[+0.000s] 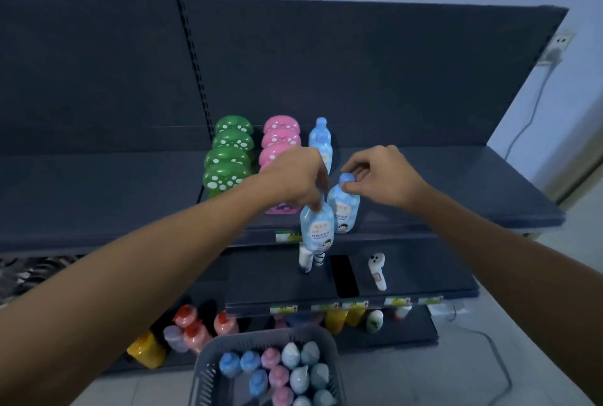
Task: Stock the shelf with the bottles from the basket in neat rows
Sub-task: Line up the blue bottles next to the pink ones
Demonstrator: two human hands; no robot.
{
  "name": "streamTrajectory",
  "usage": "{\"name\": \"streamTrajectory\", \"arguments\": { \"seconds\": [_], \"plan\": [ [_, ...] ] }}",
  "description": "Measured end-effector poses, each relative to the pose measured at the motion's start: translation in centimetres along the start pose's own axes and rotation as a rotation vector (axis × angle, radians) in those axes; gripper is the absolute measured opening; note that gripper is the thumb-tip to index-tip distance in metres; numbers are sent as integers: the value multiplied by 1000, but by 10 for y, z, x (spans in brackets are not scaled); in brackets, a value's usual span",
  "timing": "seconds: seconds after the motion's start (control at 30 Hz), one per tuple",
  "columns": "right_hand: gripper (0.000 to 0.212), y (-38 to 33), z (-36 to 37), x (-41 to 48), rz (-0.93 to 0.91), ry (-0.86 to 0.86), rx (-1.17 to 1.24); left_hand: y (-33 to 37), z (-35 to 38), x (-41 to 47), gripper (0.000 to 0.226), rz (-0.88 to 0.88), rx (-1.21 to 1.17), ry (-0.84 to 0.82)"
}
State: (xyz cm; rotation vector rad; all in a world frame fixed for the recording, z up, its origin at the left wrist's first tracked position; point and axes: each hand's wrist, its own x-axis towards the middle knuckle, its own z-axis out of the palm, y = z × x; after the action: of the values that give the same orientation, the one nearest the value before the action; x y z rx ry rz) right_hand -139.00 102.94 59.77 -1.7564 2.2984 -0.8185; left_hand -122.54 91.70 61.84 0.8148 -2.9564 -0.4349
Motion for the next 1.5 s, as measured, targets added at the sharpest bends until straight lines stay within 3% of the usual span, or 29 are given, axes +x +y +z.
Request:
{"name": "streamTrajectory", "arguments": {
  "seconds": [0.1, 0.77, 1.5],
  "plan": [
    [12, 15, -12, 20, -41, -13, 1, 12, -5, 19, 44, -45, -15, 18],
    [20, 72, 14, 131, -90, -90, 84, 0, 15, 102, 35, -209, -95, 118],
    [19, 86, 27, 148, -185, -114, 182, -2, 17, 109, 34, -225, -120, 126]
  ]
}}
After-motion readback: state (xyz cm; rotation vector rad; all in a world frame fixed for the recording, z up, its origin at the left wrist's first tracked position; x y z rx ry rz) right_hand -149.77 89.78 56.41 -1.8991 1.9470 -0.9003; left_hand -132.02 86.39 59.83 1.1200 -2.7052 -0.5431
